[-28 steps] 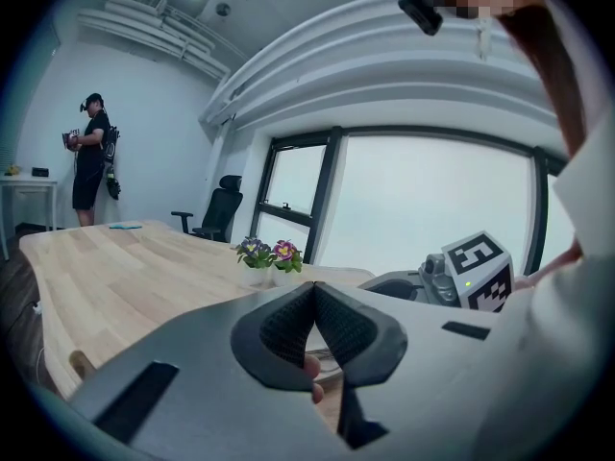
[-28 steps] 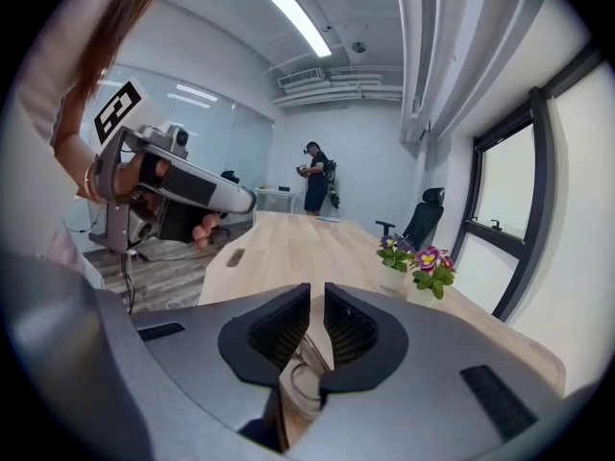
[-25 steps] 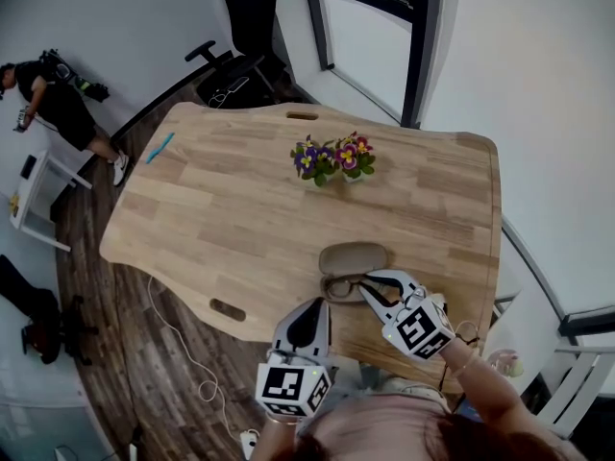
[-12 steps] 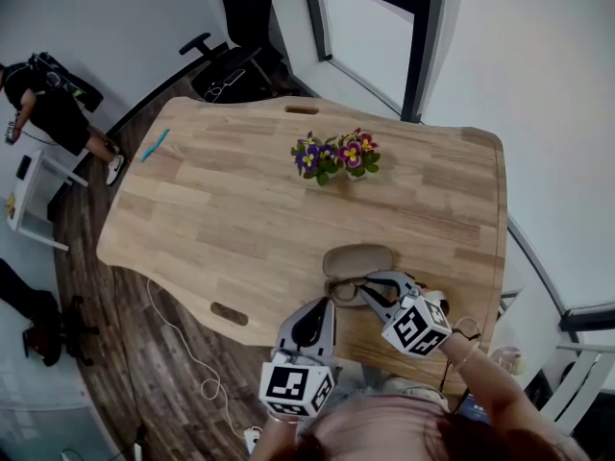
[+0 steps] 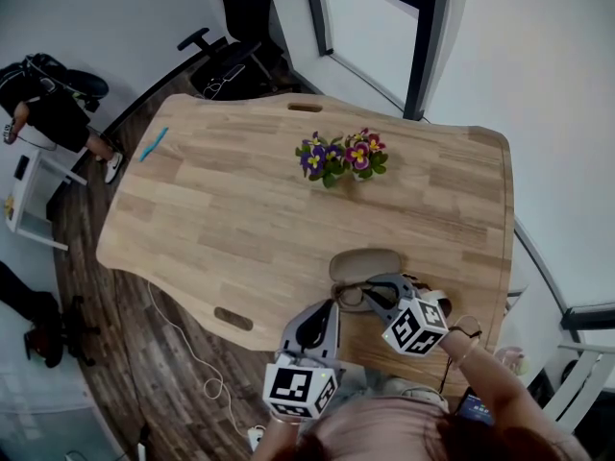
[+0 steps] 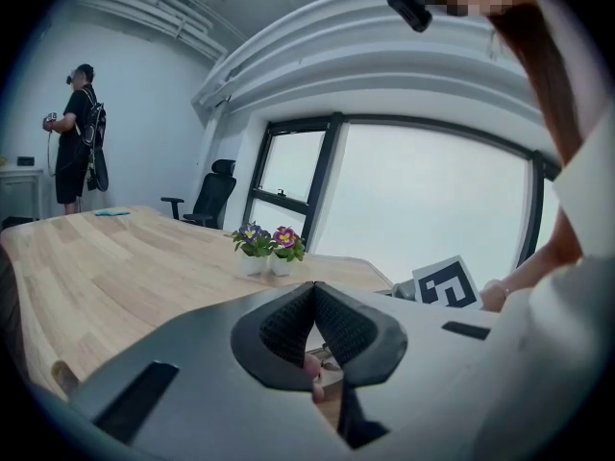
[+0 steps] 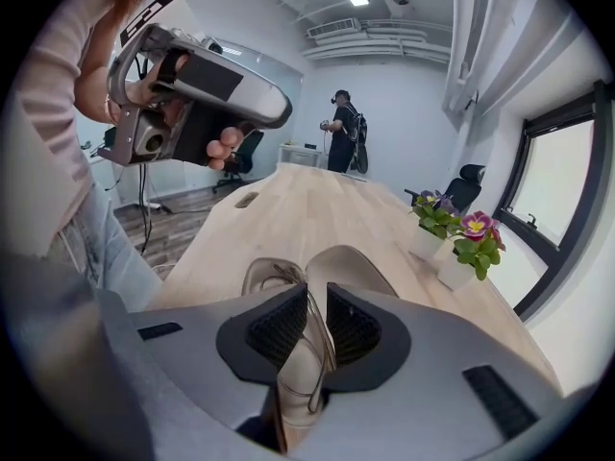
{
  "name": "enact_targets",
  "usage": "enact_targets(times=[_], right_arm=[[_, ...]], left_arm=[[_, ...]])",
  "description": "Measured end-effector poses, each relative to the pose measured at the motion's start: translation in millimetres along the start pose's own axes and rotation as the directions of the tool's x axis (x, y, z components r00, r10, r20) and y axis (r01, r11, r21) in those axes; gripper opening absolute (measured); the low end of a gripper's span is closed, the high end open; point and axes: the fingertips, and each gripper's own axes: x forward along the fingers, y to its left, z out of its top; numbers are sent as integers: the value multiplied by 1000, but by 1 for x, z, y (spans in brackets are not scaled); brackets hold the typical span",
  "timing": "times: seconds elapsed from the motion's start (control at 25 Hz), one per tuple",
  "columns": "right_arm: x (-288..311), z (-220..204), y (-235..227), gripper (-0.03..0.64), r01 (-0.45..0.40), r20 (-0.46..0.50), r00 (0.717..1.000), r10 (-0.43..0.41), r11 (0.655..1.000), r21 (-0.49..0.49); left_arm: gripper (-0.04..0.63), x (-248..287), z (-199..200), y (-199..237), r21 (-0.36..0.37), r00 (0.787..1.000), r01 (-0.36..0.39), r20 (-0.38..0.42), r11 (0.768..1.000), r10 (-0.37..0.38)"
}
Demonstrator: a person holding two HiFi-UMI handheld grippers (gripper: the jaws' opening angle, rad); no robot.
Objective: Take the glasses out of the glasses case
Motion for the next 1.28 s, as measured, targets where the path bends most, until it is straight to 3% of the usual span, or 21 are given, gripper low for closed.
enact_targets(times=[0.84, 1.28], right_arm=[[32, -28, 4, 46, -63, -145, 988, 47, 993, -102], [42, -31, 6, 46, -113, -182, 979, 93, 988, -101]], left_arm=[[1, 12, -2, 24, -28, 1000, 3, -30, 1000, -4], [1, 17, -2, 30, -32, 999, 15, -39, 999, -17]])
